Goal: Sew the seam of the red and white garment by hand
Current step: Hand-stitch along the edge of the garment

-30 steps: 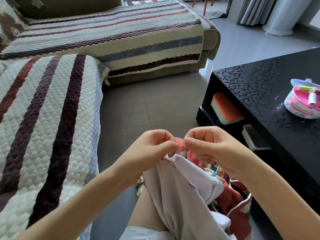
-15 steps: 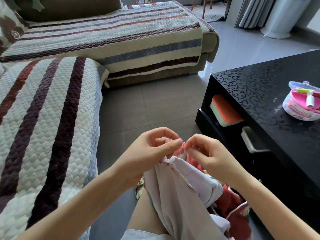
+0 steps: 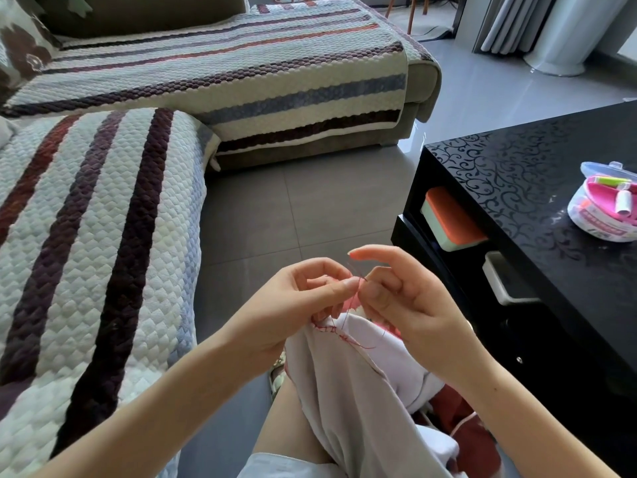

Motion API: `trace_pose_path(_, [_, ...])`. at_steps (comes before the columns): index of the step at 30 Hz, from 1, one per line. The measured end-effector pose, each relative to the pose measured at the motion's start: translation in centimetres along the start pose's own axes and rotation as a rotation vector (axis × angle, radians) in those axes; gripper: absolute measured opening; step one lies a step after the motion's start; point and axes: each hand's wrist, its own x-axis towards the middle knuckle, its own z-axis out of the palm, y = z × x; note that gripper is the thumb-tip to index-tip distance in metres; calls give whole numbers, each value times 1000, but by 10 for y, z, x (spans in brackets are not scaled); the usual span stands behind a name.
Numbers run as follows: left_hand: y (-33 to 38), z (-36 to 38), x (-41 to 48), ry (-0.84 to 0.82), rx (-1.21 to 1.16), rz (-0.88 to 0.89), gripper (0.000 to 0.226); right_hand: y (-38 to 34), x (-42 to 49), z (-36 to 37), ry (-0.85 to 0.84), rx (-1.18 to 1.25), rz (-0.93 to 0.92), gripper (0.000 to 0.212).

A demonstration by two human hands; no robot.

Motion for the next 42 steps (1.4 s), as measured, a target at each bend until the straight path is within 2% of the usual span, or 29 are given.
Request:
trace_pose_path(4, [-1, -2, -3, -1, 9, -30, 15, -8, -1, 2, 143, -128, -16, 15])
trace_pose_path(6, [-2, -3, -4, 5, 19, -43, 12, -11, 0, 3, 188, -80, -17, 17])
trace_pose_path(10, [-6, -6, -3, -9, 43, -57, 17, -14, 3, 2, 131, 58, 24, 20])
trace_pose_path(15, [-8, -9, -4, -7, 65, -62, 17, -16, 6, -2, 235, 121, 114, 9])
trace_pose_path(18, [-12, -10, -4, 6, 88, -64, 14, -16, 7, -12, 268, 82, 127, 25])
trace_pose_path(19, [-14, -11, -5, 16, 103, -67, 13, -18, 9, -16, 255, 142, 124, 28])
trace_pose_path(22, [-19, -15, -6, 20, 152, -88, 13, -26, 19, -25, 161, 468, 137, 12])
trace_pose_path(23, [-20, -17, -6, 23, 170, -99, 13, -30, 23, -27, 172, 536, 156, 16])
trace_pose_path(25, [-23, -20, -6, 39, 225, -119, 11, -34, 32, -37, 217, 572, 175, 20])
trace_pose_path(27, [-24, -22, -8, 63, 288, -119, 13, -34, 43, -47, 266, 585, 164, 15])
trace_pose_path(30, [-27, -25, -10, 80, 344, -134, 17, -29, 59, -66, 326, 465, 122, 16])
trace_pose_path(33, [-28, -26, -12, 104, 391, -154, 17, -21, 68, -76, 364, 33, 51, 24])
trace_pose_path(35, [-28, -25, -12, 115, 412, -165, 17, -13, 67, -69, 262, -382, 13, 19])
trace_pose_path(37, [-27, -24, -12, 119, 419, -161, 17, 0, 58, -53, 12, -645, 30, 9])
trace_pose_path(39, [-27, -25, -12, 120, 413, -152, 17, 11, 45, -38, -209, -702, 115, 11])
trace_pose_path(42, [-26, -25, -13, 82, 395, -137, 19, 19, 26, -19, -408, -555, 244, 18])
